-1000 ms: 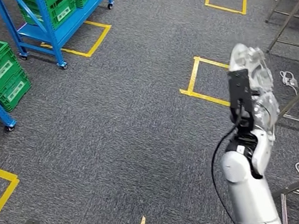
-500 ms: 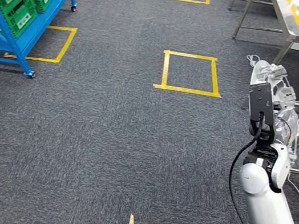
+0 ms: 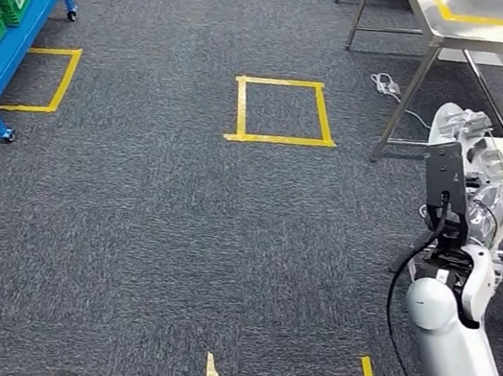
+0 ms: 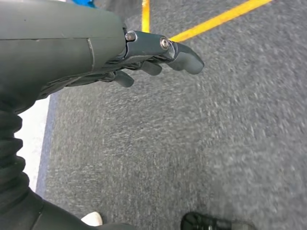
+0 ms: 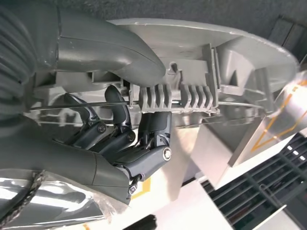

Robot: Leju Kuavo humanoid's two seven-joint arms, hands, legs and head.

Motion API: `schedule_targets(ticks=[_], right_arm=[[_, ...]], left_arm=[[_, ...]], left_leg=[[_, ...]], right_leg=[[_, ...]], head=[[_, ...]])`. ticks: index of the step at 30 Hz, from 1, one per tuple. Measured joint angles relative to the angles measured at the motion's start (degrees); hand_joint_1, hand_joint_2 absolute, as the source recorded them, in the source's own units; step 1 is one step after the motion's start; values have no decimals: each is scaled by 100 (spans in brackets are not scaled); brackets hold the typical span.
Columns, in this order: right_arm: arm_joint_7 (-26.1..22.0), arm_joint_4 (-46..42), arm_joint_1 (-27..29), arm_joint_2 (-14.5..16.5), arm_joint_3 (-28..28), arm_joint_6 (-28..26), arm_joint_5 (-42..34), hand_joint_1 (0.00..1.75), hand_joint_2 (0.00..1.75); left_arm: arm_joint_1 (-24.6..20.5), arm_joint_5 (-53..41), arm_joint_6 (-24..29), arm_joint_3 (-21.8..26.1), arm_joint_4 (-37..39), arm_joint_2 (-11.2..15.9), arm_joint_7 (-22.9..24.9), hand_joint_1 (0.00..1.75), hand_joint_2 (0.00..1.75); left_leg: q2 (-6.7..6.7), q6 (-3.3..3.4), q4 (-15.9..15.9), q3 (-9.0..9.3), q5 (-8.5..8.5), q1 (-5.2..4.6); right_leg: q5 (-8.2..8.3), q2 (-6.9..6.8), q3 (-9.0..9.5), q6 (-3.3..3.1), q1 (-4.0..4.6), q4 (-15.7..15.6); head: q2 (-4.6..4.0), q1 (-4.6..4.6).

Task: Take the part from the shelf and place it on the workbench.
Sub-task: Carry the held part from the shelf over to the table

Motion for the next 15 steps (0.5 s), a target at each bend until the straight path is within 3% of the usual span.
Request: schedule_targets(ticks=[1,3,5,7,9,10,11,12,13,15], right_arm=[[0,-10,12,-1,-5,2,15,175,175],[0,-25,37,-10,-22,7,44,175,175],[0,-41,50,-17,-31,10,61,175,175],[0,-59,29,-17,-28,49,11,175,175],[0,-66,-44,-15,-18,208,-232,175,175],[0,-69,-104,-11,-11,316,-388,175,175],[0,-81,-178,-6,-4,412,-512,175,175],[0,-107,-266,3,3,487,-584,175,175],[0,-154,-364,14,14,549,-607,175,175],[0,-275,-583,31,46,651,-559,175,175]], left_arm=[[-1,-2,-2,0,0,3,0,0,175],[-1,-5,-3,0,0,7,1,0,175],[-6,-9,-4,0,0,7,1,0,175],[-6,-34,-16,-1,0,7,0,0,175],[0,-75,-50,-3,0,7,-3,0,175],[1,-91,-69,-7,0,7,-11,0,175],[0,-105,-83,-12,0,7,-26,0,175],[-4,-112,-91,-17,0,7,-46,0,175],[-9,-113,-93,-21,0,8,-65,0,175],[-13,-114,-92,-24,0,15,-85,0,175]], left_leg=[[33,-30,29,-3,-17,-14],[108,-60,56,-4,-33,-14],[60,-101,167,-33,-144,15],[-130,-136,675,-230,-473,38],[-259,-131,1471,-573,-826,39],[-284,-111,1734,-697,-886,34],[-303,-81,1786,-733,-830,24],[-330,-44,1610,-667,-668,8],[-401,-1,1238,-513,-429,-15],[-672,76,489,-194,-67,-46]], right_leg=[[-3,-29,70,-36,14,-111],[2,76,61,-140,29,-92],[18,169,47,-212,28,-88],[33,252,47,-266,30,-91],[40,350,46,-293,58,-90],[43,406,45,-299,76,-90],[46,465,45,-305,91,-89],[50,525,46,-309,100,-88],[52,583,48,-310,100,-88],[65,685,32,-296,81,-86]], head=[[0,-2],[0,-9],[0,-9],[0,-16],[0,-21],[0,-22],[0,-21],[0,-20],[0,-20],[0,-19]])
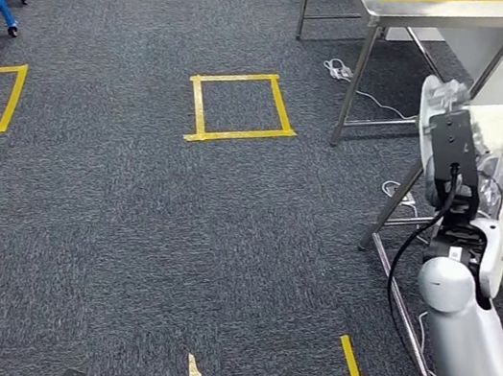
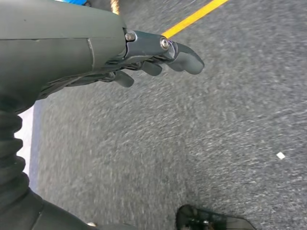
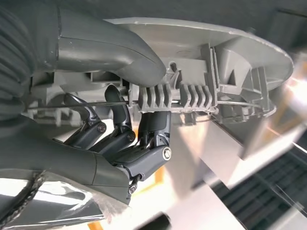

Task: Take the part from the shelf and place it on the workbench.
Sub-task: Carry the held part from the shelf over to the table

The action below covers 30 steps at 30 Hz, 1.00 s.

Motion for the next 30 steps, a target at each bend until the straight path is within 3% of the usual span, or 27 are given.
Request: schedule_targets(ticks=[2,4,6,8,9,11,12,14,16,17,19,21,23,25,26,27,29,30], right_arm=[[0,-109,-206,2,29,78,76,175,175],[0,-204,-348,-18,42,125,117,175,175],[0,-292,-440,-49,55,146,129,175,175],[0,-336,-488,-64,82,150,125,175,175],[0,-341,-493,-68,96,151,124,175,175],[0,-345,-478,-83,111,149,122,175,175],[0,-350,-472,-94,114,147,122,175,175],[0,-369,-466,-111,115,140,121,175,175],[0,-391,-456,-119,118,128,126,175,175],[0,-397,-441,-127,118,120,131,175,175],[0,-402,-400,-151,116,105,144,175,175],[0,-402,-354,-167,117,81,193,175,175],[0,-401,-277,-169,123,8,288,175,175],[0,-390,-154,-180,127,-97,393,175,175],[0,-380,-90,-192,124,-147,440,175,175],[0,-373,-28,-205,119,-188,478,175,175],[0,-365,66,-225,108,-246,529,175,175],[0,-364,104,-231,103,-269,550,175,175]], left_arm=[[2,-1,1,-1,0,5,15,0,175],[1,-2,5,-2,0,3,55,0,175],[-3,-4,9,-2,0,-6,84,0,175],[0,-8,5,-3,0,-27,101,0,175],[5,-11,3,-3,1,-37,116,0,175],[16,-16,1,-3,1,-48,149,0,175],[18,-17,1,-3,1,-51,161,0,175],[14,-19,2,-3,1,-58,167,0,175],[10,-16,4,-3,0,-62,150,0,175],[10,-11,7,-3,0,-62,135,0,175],[9,0,7,-2,0,-66,103,0,175],[5,15,-22,-1,0,-68,50,0,175],[7,44,-104,-1,0,-70,-32,0,175],[21,76,-216,0,1,-71,-109,0,175],[28,91,-263,1,2,-71,-142,0,175],[33,105,-291,2,2,-70,-166,0,175],[34,120,-309,4,2,-69,-194,0,175],[34,122,-309,4,2,-66,-202,0,175]], left_leg=[[-134,43,-301,119,85,-22],[-8,56,-402,147,94,-25],[133,64,-540,198,125,-3],[265,69,-594,216,143,6],[328,71,-591,212,141,7],[454,62,-583,209,132,16],[514,50,-574,208,124,24],[616,-1,-533,210,85,33],[694,-60,-460,198,35,7],[732,-78,-437,194,20,-11],[807,-107,-409,191,-11,-11],[686,-160,-232,135,-169,24],[470,-201,380,-110,-528,54],[399,-199,1114,-433,-813,59],[388,-183,1268,-510,-811,59],[374,-158,1206,-494,-700,57],[318,-98,709,-292,-345,52],[221,-66,366,-156,-167,48]], right_leg=[[28,92,-45,44,-34,-3],[48,150,-100,97,-52,-8],[-87,-32,-230,136,-31,170],[-413,-285,-523,180,-23,778],[-565,-335,-699,209,-32,1158],[-621,-377,-871,261,-53,1530],[-501,-402,-796,285,-63,1391],[-173,-590,-390,326,-68,635],[-23,-762,-68,274,-49,69],[-39,-787,-26,225,-33,-1],[-20,-660,-35,129,-29,6],[-1,-553,-44,61,-37,4],[8,-456,-44,11,-37,1],[11,-343,-44,-5,-20,3],[13,-281,-42,-9,-9,3],[14,-215,-39,-10,1,4],[16,-106,-31,-10,11,4],[17,-62,-31,-9,9,4]], head=[[0,-9],[0,-17],[0,-3],[0,15],[0,21],[0,20],[0,21],[0,24],[0,24],[0,22],[0,21],[0,11],[0,-2],[0,-3],[0,-2],[0,-2],[0,-1],[0,-1]])
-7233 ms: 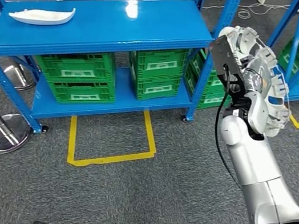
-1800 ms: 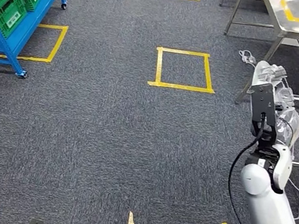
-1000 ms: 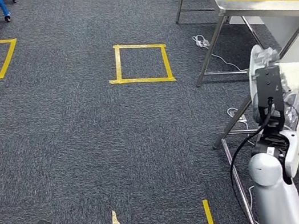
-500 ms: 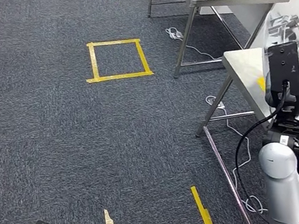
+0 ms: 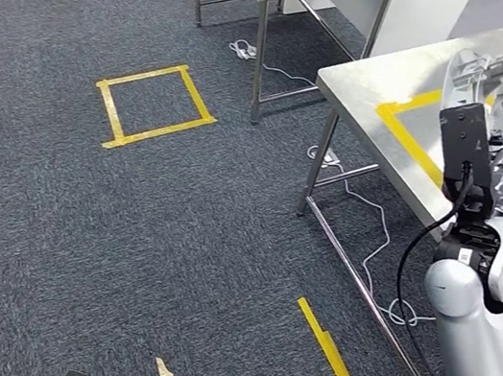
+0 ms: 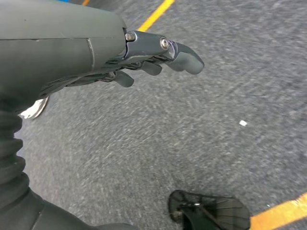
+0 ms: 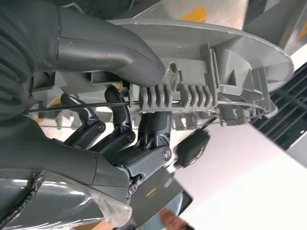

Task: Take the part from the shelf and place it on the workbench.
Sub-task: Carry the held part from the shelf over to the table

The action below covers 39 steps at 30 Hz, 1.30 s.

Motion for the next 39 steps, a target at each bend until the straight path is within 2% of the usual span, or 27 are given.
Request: schedule_targets(ticks=[1,3,4,5,6,7,8,10,11,12,13,14,16,17,18,21,23,25,26,27,28,29,31,33,35,37,39], right_arm=[[0,4,29,-12,-6,-27,25,175,175],[0,21,87,-47,-28,-89,86,175,175],[0,30,115,-76,-49,-113,115,175,175],[0,36,146,-109,-76,-126,134,175,175],[0,37,180,-147,-106,-133,146,175,175],[0,39,204,-181,-133,-137,153,175,175],[0,42,220,-207,-155,-141,157,175,175],[0,48,237,-229,-178,-150,161,175,175],[0,50,250,-231,-183,-152,162,175,175],[0,52,268,-235,-186,-153,163,175,175],[0,54,282,-240,-190,-154,164,175,175],[0,56,291,-246,-193,-155,167,175,175],[0,57,291,-256,-200,-155,179,175,175],[0,57,289,-258,-207,-159,187,175,175],[0,59,289,-262,-215,-163,195,175,175],[0,62,296,-272,-234,-172,214,175,175],[0,66,286,-277,-248,-167,222,175,175],[0,79,273,-279,-261,-125,228,175,175],[0,93,270,-279,-264,-73,221,175,175],[0,115,264,-279,-267,14,200,175,175],[0,149,254,-280,-268,123,168,175,175],[0,191,239,-281,-266,236,140,175,175],[0,322,191,-287,-249,425,153,175,175],[0,493,135,-296,-222,497,244,175,175],[0,637,107,-311,-192,485,313,175,175],[0,719,106,-342,-167,445,343,175,175],[0,763,108,-379,-156,397,350,175,175]], left_arm=[[1,1,0,2,0,6,-4,0,175],[2,3,-1,7,1,19,-19,0,175],[-1,4,-2,8,1,22,-26,0,175],[-4,4,-6,8,1,21,-35,0,175],[-9,5,-14,8,0,21,-41,0,175],[-11,5,-28,8,-1,23,-49,0,175],[-12,8,-46,8,-1,25,-55,0,175],[-5,14,-94,9,-1,27,-63,0,175],[0,18,-114,10,0,27,-67,0,175],[3,20,-134,10,0,26,-71,0,175],[3,21,-147,10,1,26,-79,0,175],[1,21,-162,10,1,25,-86,0,175],[-8,21,-187,10,0,31,-102,0,175],[-10,21,-195,10,0,35,-107,0,175],[-11,21,-200,10,0,40,-109,0,175],[-13,32,-210,11,1,50,-118,0,175],[-21,43,-223,12,1,54,-133,0,175],[-18,41,-236,11,1,55,-144,0,175],[-11,40,-243,12,1,56,-147,0,175],[-3,39,-251,12,1,56,-151,0,175],[2,38,-262,13,1,57,-157,0,175],[3,38,-280,15,1,58,-165,0,175],[-6,44,-342,21,1,74,-194,0,175],[-21,56,-443,34,2,99,-244,0,175],[-25,65,-547,45,3,115,-298,0,175],[-19,74,-621,52,3,124,-336,0,175],[-20,80,-686,58,3,134,-360,0,175]], left_leg=[[-118,24,-261,105,108,1],[-290,54,-611,240,198,-6],[-290,58,-648,253,181,-9],[-240,61,-695,264,180,-6],[-183,66,-737,274,191,3],[-128,75,-780,283,212,15],[-66,86,-820,291,235,25],[50,104,-834,287,249,18],[114,105,-833,283,248,14],[177,104,-831,282,246,13],[236,100,-829,281,243,15],[293,91,-823,283,238,19],[388,46,-786,280,208,5],[424,18,-761,275,190,-12],[460,-9,-740,273,179,-31],[545,-71,-711,279,155,-40],[407,-128,-473,194,-38,-12],[220,-168,221,-88,-415,12],[185,-173,615,-256,-574,15],[170,-168,893,-376,-650,16],[164,-151,955,-405,-608,14],[158,-124,806,-338,-469,12],[103,-25,28,15,-70,-11],[37,57,-578,278,123,-41],[24,79,-703,309,129,-61],[41,92,-783,322,179,-42],[62,110,-859,335,227,-13]], right_leg=[[5,43,-10,9,0,2],[30,138,-57,50,-22,6],[50,186,-85,82,-33,4],[64,224,-108,116,-41,-1],[53,201,-145,142,-40,12],[-15,109,-206,164,-32,97],[-142,-14,-308,184,-24,293],[-509,-248,-630,220,-29,1002],[-643,-286,-781,241,-37,1352],[-690,-305,-864,260,-45,1559],[-632,-323,-840,277,-53,1544],[-484,-360,-697,291,-60,1300],[-183,-565,-226,306,-53,490],[-107,-648,-49,284,-44,186],[-90,-700,42,251,-33,32],[-73,-576,27,133,-31,21],[-52,-490,21,61,-47,14],[-39,-402,15,13,-48,11],[-34,-363,11,2,-41,12],[-29,-319,8,-6,-30,12],[-24,-278,6,-13,-18,13],[-19,-242,5,-18,-6,13],[-8,-174,3,-17,10,14],[13,-140,-23,14,13,16],[41,-129,-54,66,0,9],[8,-179,-115,118,-3,40],[-210,-263,-308,170,-4,392]], head=[[0,3],[0,-7],[0,-12],[0,-19],[0,-21],[0,-6],[0,13],[0,43],[0,44],[0,43],[0,44],[0,43],[0,48],[0,43],[0,41],[0,36],[0,23],[0,8],[0,6],[0,5],[0,5],[0,6],[0,9],[0,9],[0,7],[0,10],[0,26]])
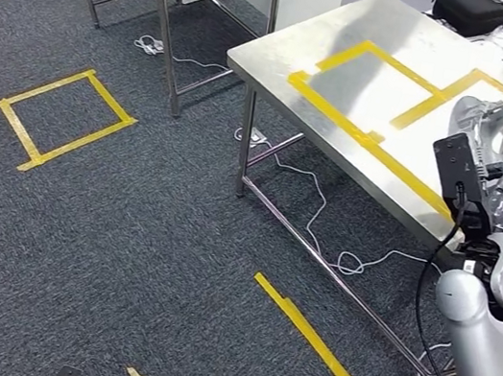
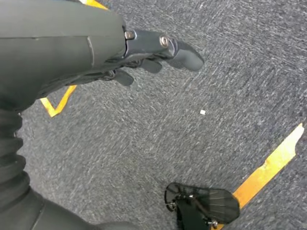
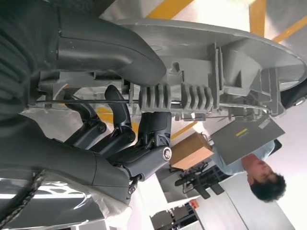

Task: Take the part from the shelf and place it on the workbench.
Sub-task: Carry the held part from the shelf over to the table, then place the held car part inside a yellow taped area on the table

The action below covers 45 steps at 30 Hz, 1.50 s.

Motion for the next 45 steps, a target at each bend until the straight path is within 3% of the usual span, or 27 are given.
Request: schedule_targets(ticks=[2,4,5,7,8,10,14,16,18,19,20,22,24,26,29,31,33,35,36,38,40,43,45], right_arm=[[0,23,28,-36,7,-35,4,175,175],[0,35,72,-71,12,-48,11,175,175],[0,39,84,-87,13,-51,14,175,175],[0,41,92,-113,14,-53,15,175,175],[0,44,89,-122,17,-57,15,175,175],[0,53,94,-129,21,-71,17,175,175],[0,64,99,-138,16,-98,27,175,175],[0,41,108,-141,8,-122,39,175,175],[0,16,140,-142,7,-150,49,175,175],[0,11,164,-142,7,-158,52,175,175],[0,7,188,-142,7,-163,53,175,175],[0,-11,237,-142,1,-169,58,175,175],[0,-38,291,-144,-14,-192,67,175,175],[0,-66,354,-162,-34,-216,78,175,175],[0,-122,435,-211,-75,-223,83,175,175],[0,-151,458,-230,-96,-229,82,175,175],[0,-167,496,-241,-117,-236,87,175,175],[0,-176,546,-253,-144,-239,97,175,175],[0,-183,569,-258,-155,-239,102,175,175],[0,-201,608,-264,-169,-239,104,175,175],[0,-213,630,-267,-174,-243,109,175,175],[0,-249,658,-274,-191,-251,135,175,175],[0,-282,668,-279,-205,-252,145,175,175]], left_arm=[[5,-1,-61,2,0,7,-18,0,175],[19,-1,-96,4,0,8,-25,0,175],[23,0,-103,5,0,8,-27,0,175],[23,1,-113,7,0,11,-33,0,175],[21,2,-114,7,1,24,-37,0,175],[27,1,-112,7,3,45,-43,0,175],[36,-1,-127,9,4,63,-52,0,175],[24,-11,-155,9,4,64,-66,0,175],[30,-22,-174,9,5,62,-74,0,175],[41,-23,-180,9,5,61,-75,0,175],[53,-26,-184,9,6,60,-75,0,175],[65,-31,-174,9,7,62,-80,0,175],[63,-37,-153,9,7,75,-94,0,175],[58,-41,-139,8,7,84,-110,0,175],[62,-63,-134,8,7,81,-132,0,175],[54,-77,-133,8,7,80,-147,0,175],[46,-80,-127,8,7,73,-155,0,175],[55,-83,-73,9,7,58,-154,0,175],[58,-84,-21,9,7,50,-151,0,175],[58,-88,88,9,7,40,-146,0,175],[47,-98,153,9,7,39,-145,0,175],[39,-123,192,9,7,38,-144,0,175],[25,-132,203,9,7,34,-144,0,175]], left_leg=[[16,10,-4,-10,4,1],[34,1,0,-8,-4,11],[40,-13,6,-3,-14,23],[44,-74,44,7,-60,47],[44,-113,86,-1,-92,44],[48,-173,139,-26,-137,22],[79,-258,302,-77,-247,30],[76,-301,877,-344,-469,38],[75,-304,1646,-791,-681,39],[74,-286,1855,-954,-661,36],[70,-254,1859,-1029,-531,27],[49,-154,1271,-903,-4,-19],[4,-32,599,-663,318,-84],[-21,48,306,-528,267,-122],[-15,94,80,-342,182,-95],[-19,106,3,-207,142,-68],[-21,107,-3,-114,65,-68],[-21,87,0,10,-37,-59],[-21,69,3,86,-95,-49],[-22,14,16,244,-228,-26],[-29,-52,52,308,-336,-23],[-21,-127,92,296,-433,-30],[-10,-185,319,214,-528,-21]], right_leg=[[-331,-38,-348,55,-24,750],[-421,-46,-568,107,-54,1198],[-303,-56,-514,133,-73,1086],[47,-129,-143,202,-117,360],[147,-165,54,211,-124,0],[139,-203,235,146,-115,-305],[77,-136,280,-53,-112,-304],[17,-125,369,-126,-107,-308],[-55,-112,462,-162,-85,-308],[-96,-97,516,-169,-71,-309],[-141,-78,575,-172,-57,-309],[-236,-41,705,-168,-39,-315],[-320,-19,791,-133,-38,-338],[-337,-12,817,-61,-48,-365],[-277,-31,775,53,-54,-217],[-345,-45,472,82,-55,260],[-563,-45,1,117,-55,890],[-666,-50,-311,157,-68,1086],[-543,-57,-338,178,-82,926],[-16,-98,-192,227,-121,253],[303,-141,-57,170,-114,-243],[308,-124,0,-21,-89,-299],[261,-110,57,-83,-104,-295]], head=[[0,9],[0,7],[0,8],[0,9],[0,19],[0,19],[0,-13],[0,-34],[0,-37],[0,-36],[0,-34],[0,-33],[0,-31],[0,-41],[-1,-44],[-2,-29],[-2,-22],[-2,-24],[-2,-22],[-2,-21],[-2,-20],[-2,-38],[-2,-47]])
